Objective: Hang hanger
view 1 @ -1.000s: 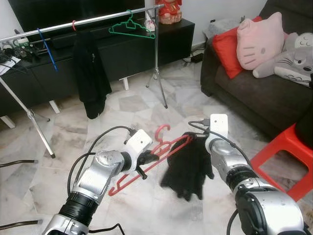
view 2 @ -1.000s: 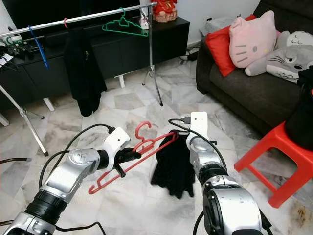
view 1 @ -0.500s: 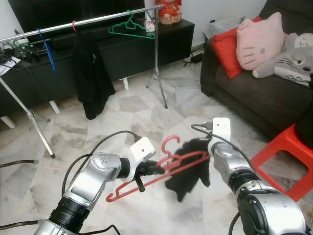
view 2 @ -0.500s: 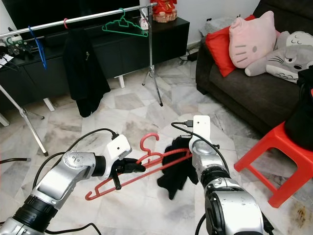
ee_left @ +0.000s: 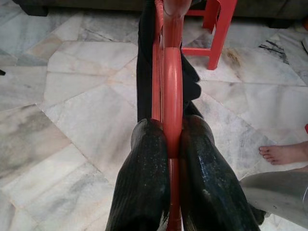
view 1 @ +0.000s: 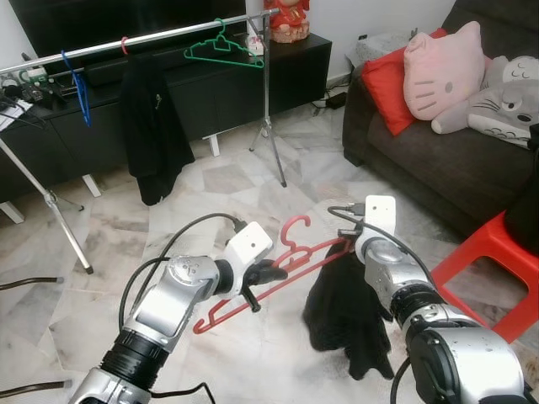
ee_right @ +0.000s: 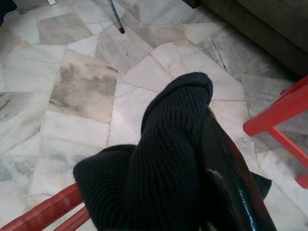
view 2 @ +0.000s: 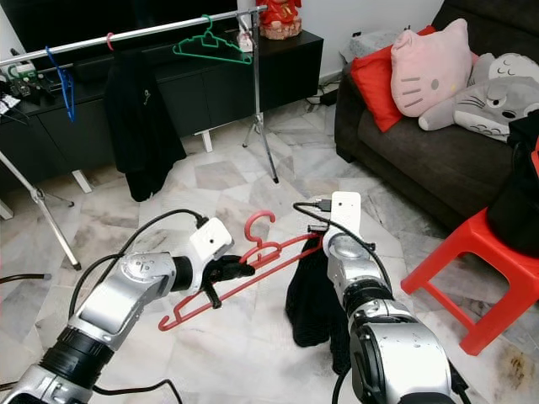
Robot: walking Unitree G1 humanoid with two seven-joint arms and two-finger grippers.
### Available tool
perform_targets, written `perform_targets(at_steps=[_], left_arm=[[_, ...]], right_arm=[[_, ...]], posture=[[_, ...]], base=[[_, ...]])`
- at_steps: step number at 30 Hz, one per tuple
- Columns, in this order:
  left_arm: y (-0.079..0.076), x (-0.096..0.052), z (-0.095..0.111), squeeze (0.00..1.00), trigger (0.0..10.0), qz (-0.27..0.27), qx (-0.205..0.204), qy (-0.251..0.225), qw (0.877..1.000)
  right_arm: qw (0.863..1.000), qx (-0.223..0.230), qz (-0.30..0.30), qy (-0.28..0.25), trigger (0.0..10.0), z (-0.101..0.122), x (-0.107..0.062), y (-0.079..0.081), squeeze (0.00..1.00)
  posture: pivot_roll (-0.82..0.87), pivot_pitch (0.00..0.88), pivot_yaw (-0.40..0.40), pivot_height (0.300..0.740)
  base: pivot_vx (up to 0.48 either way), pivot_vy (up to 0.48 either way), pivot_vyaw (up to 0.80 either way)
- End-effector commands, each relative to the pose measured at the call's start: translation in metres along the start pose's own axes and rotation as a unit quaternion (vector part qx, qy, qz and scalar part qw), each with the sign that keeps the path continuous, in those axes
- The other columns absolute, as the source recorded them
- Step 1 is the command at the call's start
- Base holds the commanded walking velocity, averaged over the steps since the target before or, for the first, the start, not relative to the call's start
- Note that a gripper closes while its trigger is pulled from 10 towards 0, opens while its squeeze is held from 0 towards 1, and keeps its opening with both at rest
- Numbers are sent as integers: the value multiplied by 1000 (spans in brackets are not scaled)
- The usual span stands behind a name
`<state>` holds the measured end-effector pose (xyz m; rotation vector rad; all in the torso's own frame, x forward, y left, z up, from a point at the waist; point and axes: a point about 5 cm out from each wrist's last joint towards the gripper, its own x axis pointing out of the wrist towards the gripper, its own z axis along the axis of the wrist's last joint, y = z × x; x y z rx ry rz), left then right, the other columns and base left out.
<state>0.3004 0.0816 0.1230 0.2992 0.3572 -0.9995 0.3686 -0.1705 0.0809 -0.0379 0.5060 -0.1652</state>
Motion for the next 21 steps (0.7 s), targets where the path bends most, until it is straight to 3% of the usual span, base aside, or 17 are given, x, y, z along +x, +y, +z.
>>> perform_targets(at_steps=[1,11,15,18,21], left_arm=[[8,-3,3,0,10000,22,11,0,1000],[19,-1,2,0,10000,87,2,-7,996],[32,-1,3,0,10000,156,-6,-18,988],[32,0,5,0,10000,156,-16,-33,987],[25,2,6,0,10000,120,-15,-43,992]], right_arm=[[1000,9,5,-22,10000,16,-1,4,0],[998,43,6,-47,10000,36,-3,7,0],[997,61,1,-56,10000,44,-5,6,0],[997,63,1,-55,10000,43,-6,6,0],[996,69,4,-47,10000,39,-6,6,0]], posture=[[-53,0,-11,727],[-57,0,-10,727],[-59,0,-10,727],[-65,0,-11,727],[-68,0,-12,727]], base=[[0,0,0],[0,0,0],[0,0,0],[0,0,0],[0,0,0]])
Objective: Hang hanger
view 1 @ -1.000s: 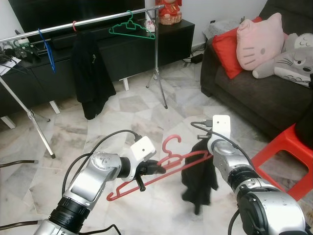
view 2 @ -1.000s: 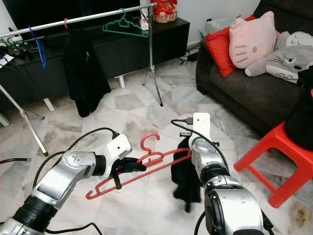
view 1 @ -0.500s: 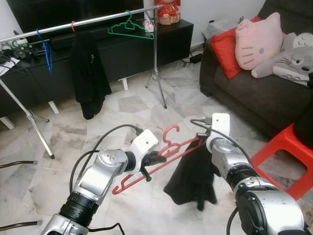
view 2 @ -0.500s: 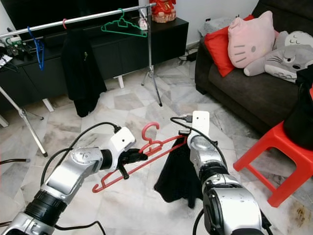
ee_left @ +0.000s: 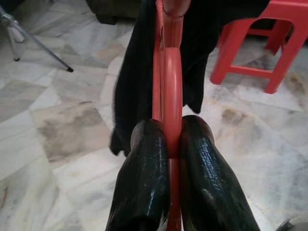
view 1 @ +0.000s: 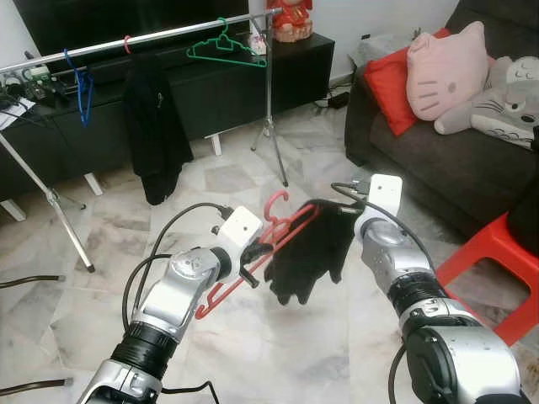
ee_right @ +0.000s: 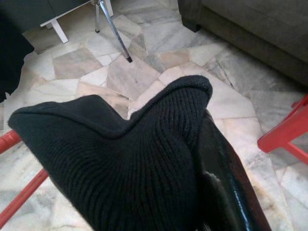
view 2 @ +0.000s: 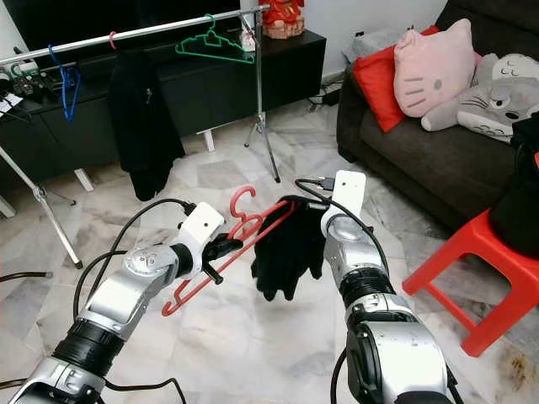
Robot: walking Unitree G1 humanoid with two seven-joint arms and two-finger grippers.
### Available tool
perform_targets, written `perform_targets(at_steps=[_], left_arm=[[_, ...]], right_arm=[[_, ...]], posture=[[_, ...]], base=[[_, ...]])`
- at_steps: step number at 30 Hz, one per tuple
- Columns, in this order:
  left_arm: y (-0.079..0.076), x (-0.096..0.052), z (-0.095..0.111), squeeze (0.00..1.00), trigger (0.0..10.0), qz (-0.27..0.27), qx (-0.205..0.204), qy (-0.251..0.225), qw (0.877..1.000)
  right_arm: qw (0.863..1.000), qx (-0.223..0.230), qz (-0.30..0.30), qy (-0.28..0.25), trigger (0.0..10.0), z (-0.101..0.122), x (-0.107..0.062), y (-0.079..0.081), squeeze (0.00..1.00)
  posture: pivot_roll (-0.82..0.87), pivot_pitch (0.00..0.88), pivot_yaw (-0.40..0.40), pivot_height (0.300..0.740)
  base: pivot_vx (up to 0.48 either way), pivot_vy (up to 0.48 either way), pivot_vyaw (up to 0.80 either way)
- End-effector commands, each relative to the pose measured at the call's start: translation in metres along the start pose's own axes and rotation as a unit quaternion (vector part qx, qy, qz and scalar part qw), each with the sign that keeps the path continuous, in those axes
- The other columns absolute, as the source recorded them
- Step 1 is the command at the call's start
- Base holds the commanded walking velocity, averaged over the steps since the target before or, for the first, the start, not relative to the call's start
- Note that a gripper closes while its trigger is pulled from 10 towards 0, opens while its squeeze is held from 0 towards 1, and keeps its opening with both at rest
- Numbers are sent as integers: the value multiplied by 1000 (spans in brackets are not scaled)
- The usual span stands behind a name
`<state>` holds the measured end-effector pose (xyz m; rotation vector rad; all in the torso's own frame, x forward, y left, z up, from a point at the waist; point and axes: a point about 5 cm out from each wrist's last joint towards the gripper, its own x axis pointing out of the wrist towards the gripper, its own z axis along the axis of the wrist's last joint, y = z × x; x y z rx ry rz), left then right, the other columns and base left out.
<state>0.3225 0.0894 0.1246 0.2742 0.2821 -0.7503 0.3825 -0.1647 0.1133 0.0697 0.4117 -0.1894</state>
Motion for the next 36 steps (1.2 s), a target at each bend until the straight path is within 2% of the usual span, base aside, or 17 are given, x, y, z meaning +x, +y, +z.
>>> perform_targets(at_steps=[1,8,13,16,18,25,27,33,36], left_arm=[[-2,-2,5,0,10000,-26,0,-22,999],[-16,-12,3,0,10000,-132,-14,-40,990],[-17,-15,0,0,10000,-158,-13,-34,987],[-15,-14,0,0,10000,-145,-10,-32,989],[-9,-11,-2,0,10000,-116,-5,-22,993],[-4,-6,-2,0,10000,-72,0,-15,997],[-3,-6,-2,0,10000,-70,1,-14,997],[-13,-8,-4,0,10000,-108,-7,-22,994],[-14,-9,-4,0,10000,-116,0,-22,993]], right_arm=[[1000,13,4,-2,10000,2,-1,1,0],[1000,1,21,-7,10000,9,-1,4,0],[1000,-2,25,-13,10000,16,-1,4,0],[999,1,27,-20,10000,23,-1,6,0],[999,3,29,-25,10000,27,-2,8,0],[999,8,30,-27,10000,27,-4,10,0],[999,9,29,-26,10000,27,-4,10,0],[999,4,48,-20,10000,24,-5,14,0],[997,-23,73,-28,10000,28,-7,20,0]], posture=[[-68,0,-12,727],[-69,0,-11,727],[-66,0,-12,727],[-66,0,-12,727],[-69,0,-12,727],[-71,0,-14,727],[-71,0,-14,727],[-71,0,-14,727],[-71,0,-14,727]], base=[[0,0,0],[0,0,0],[0,0,0],[0,0,0],[0,0,0],[0,0,0],[0,0,0],[0,0,0],[0,0,0]])
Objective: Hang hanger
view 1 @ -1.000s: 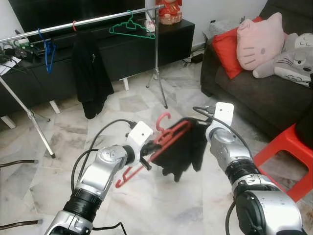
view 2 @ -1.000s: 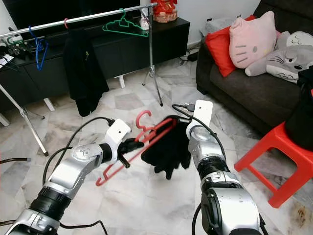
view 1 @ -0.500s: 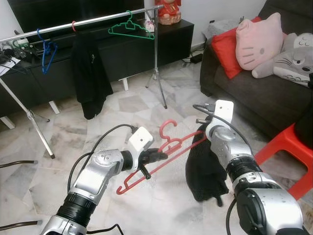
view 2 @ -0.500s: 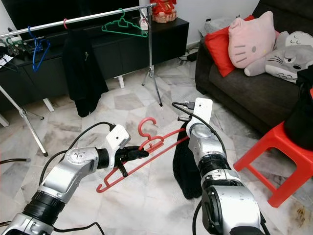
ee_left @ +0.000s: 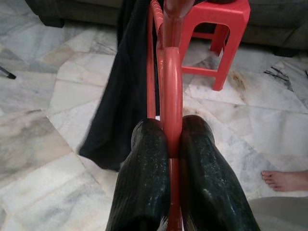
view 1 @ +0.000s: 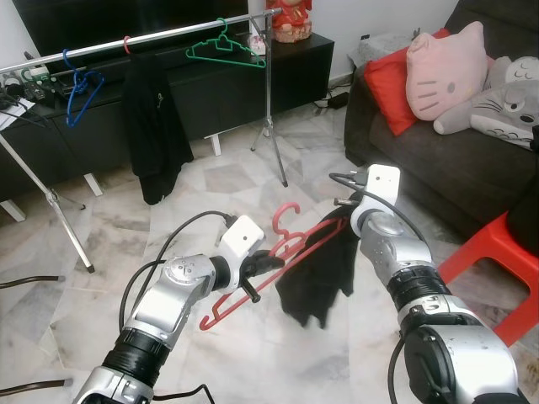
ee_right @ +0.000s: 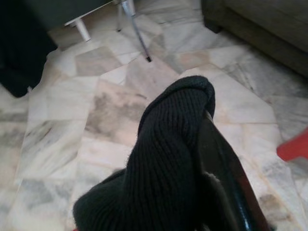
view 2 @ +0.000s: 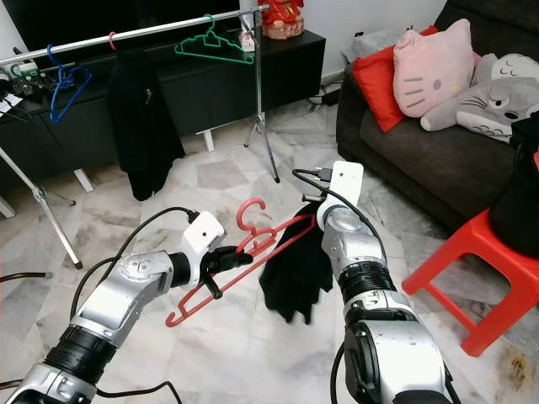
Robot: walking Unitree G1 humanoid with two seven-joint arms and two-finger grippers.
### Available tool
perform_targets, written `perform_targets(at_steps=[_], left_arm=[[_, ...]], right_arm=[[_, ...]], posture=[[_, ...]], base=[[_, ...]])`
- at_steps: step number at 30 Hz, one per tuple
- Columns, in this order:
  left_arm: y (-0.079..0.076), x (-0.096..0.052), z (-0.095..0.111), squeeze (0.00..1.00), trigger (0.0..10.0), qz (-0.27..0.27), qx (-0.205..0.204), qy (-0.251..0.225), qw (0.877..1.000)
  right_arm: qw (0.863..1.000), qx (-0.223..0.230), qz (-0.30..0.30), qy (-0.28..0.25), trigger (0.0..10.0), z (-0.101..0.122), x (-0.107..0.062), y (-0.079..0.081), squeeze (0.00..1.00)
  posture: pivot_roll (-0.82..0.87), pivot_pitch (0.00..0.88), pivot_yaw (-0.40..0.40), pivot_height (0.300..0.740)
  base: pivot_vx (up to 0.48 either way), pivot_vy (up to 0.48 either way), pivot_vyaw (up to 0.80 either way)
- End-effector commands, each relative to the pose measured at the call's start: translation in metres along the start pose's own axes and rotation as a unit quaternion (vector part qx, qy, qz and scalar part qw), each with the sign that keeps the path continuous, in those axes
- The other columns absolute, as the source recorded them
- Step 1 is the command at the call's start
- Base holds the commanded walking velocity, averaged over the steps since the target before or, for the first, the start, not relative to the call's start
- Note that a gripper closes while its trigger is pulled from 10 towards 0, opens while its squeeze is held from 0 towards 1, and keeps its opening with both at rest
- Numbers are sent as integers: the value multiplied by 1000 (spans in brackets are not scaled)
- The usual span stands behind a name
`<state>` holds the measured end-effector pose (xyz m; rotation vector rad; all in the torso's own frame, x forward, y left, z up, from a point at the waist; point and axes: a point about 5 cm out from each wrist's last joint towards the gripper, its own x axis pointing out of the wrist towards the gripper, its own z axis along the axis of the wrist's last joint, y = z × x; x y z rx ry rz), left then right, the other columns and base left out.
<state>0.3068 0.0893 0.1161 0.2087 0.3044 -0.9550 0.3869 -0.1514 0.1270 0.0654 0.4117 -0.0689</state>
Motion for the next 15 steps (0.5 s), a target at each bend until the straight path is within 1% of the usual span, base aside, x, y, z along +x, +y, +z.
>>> perform_targets(at_steps=[1,2,5,6,8,10,12,15], left_arm=[[-2,0,7,0,10000,-12,19,-8,1000],[-1,1,7,0,10000,-4,22,-9,1000],[3,3,10,0,10000,12,28,-13,999],[5,4,10,0,10000,24,31,-12,999],[13,6,11,0,10000,65,41,-6,997],[16,7,11,0,10000,85,40,-5,996],[16,7,11,0,10000,83,41,-6,996],[8,8,11,0,10000,46,41,-9,998]], right_arm=[[999,-16,19,-30,10000,16,-3,7,0],[999,-31,26,-34,10000,18,-3,9,0],[998,-49,32,-38,10000,20,-4,13,0],[997,-50,33,-39,10000,21,-5,14,0],[998,-49,31,-37,10000,21,-6,13,0],[998,-50,30,-35,10000,20,-7,12,0],[998,-50,29,-32,10000,18,-7,11,0],[998,-54,29,-28,10000,15,-8,9,0]], posture=[[-71,0,-14,727],[-71,0,-15,727],[-71,0,-15,727],[-71,0,-15,727],[-75,0,-13,727],[-79,0,-12,727],[-80,0,-13,727],[-78,0,-13,727]], base=[[0,0,0],[0,0,0],[0,0,0],[0,0,0],[0,0,0],[0,0,0],[0,0,0],[0,0,0]])
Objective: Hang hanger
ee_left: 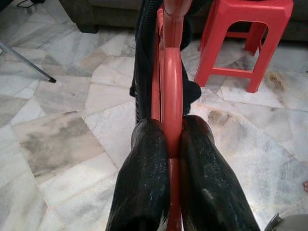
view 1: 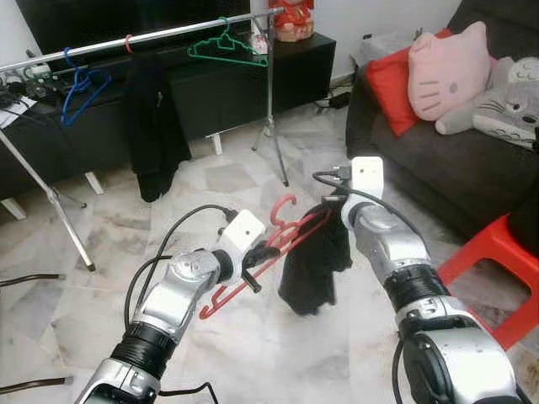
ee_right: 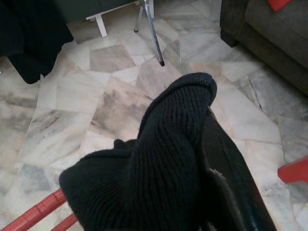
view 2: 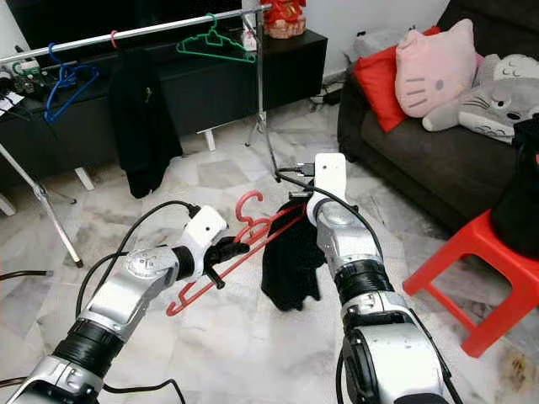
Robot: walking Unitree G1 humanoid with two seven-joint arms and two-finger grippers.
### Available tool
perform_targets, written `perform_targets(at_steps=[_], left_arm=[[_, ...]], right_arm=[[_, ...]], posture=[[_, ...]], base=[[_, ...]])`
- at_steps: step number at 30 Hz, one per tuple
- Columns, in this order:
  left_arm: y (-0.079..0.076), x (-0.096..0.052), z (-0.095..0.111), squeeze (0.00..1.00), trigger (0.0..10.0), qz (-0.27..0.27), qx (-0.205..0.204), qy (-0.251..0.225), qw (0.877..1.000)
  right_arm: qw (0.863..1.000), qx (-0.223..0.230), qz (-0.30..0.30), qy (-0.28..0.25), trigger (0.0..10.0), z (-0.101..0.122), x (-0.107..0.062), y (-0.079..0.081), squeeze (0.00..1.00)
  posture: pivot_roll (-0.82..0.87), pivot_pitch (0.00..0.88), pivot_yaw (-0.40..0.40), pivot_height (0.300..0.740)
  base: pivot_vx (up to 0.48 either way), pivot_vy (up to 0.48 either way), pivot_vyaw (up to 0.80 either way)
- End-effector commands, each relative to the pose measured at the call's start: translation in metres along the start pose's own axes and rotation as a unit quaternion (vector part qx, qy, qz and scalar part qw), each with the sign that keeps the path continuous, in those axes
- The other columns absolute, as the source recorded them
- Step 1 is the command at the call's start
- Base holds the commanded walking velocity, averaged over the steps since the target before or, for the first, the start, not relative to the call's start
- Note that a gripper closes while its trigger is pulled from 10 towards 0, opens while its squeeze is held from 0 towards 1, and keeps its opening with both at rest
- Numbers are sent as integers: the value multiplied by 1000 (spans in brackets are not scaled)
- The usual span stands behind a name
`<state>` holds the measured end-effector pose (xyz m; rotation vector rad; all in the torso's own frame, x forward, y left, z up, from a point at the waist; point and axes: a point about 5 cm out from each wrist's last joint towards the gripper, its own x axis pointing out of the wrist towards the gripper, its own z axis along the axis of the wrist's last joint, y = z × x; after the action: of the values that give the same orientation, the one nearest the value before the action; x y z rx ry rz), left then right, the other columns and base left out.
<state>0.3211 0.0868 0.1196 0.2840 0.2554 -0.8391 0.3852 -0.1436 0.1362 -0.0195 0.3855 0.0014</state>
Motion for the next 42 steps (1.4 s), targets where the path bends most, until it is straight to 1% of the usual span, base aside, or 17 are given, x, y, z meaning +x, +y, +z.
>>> perform_targets(at_steps=[1,2,4,6,9,11,14,17,21,22,25,29,31,35,37,39,42], left_arm=[[-7,-1,4,0,10000,-36,4,-11,999],[-11,-2,4,0,10000,-53,1,-13,998],[-11,-1,4,0,10000,-56,2,-12,998],[-10,-1,3,0,10000,-47,11,-8,999],[-7,0,3,0,10000,-31,8,-11,999],[-12,-1,6,0,10000,-65,4,-21,998],[-15,-2,7,0,10000,-78,2,-24,997],[-9,0,6,0,10000,-49,9,-20,999],[7,4,7,0,10000,31,11,-13,999],[9,4,7,0,10000,36,12,-14,999],[5,4,8,0,10000,12,7,-19,1000],[-7,2,6,0,10000,-42,6,-21,999],[-14,0,7,0,10000,-76,1,-26,997],[-22,-2,8,0,10000,-119,-4,-28,992],[-21,-2,8,0,10000,-119,-2,-28,993],[-13,0,9,0,10000,-86,3,-29,996],[-14,0,9,0,10000,-98,0,-31,995]], right_arm=[[1000,-6,3,-14,10000,8,-2,1,0],[1000,-6,4,-14,10000,8,-3,1,0],[1000,-6,4,-13,10000,8,-3,1,0],[1000,-7,5,-15,10000,10,-4,2,0],[1000,-9,8,-16,10000,11,-4,4,0],[1000,-14,17,-15,10000,11,-5,6,0],[999,-20,22,-15,10000,11,-5,7,0],[999,-33,26,-16,10000,12,-6,9,0],[999,-38,20,-15,10000,11,-7,8,0],[999,-38,18,-15,10000,11,-7,8,0],[999,-37,16,-13,10000,9,-7,6,0],[999,-43,29,-13,10000,9,-9,9,0],[998,-48,38,-16,10000,10,-10,11,0],[996,-67,49,-21,10000,10,-10,13,0],[996,-69,54,-23,10000,11,-10,14,0],[995,-73,60,-26,10000,12,-11,15,0],[994,-84,71,-28,10000,13,-12,17,0]], posture=[[-78,0,-13,727],[-78,0,-13,727],[-78,0,-13,727],[-78,0,-13,727],[-78,0,-13,727],[-78,0,-13,727],[-78,0,-12,727],[-78,0,-12,727],[-80,0,-13,727],[-80,0,-13,727],[-78,0,-14,727],[-78,0,-14,727],[-78,0,-14,727],[-78,0,-14,727],[-77,0,-14,727],[-77,0,-14,727],[-77,0,-14,727]], base=[[0,0,0],[0,0,0],[0,0,0],[0,0,0],[0,0,0],[0,0,0],[0,0,0],[0,0,0],[0,0,0],[0,0,0],[0,0,0],[0,0,0],[0,0,0],[0,0,0],[0,0,0],[0,0,0],[0,0,0]])
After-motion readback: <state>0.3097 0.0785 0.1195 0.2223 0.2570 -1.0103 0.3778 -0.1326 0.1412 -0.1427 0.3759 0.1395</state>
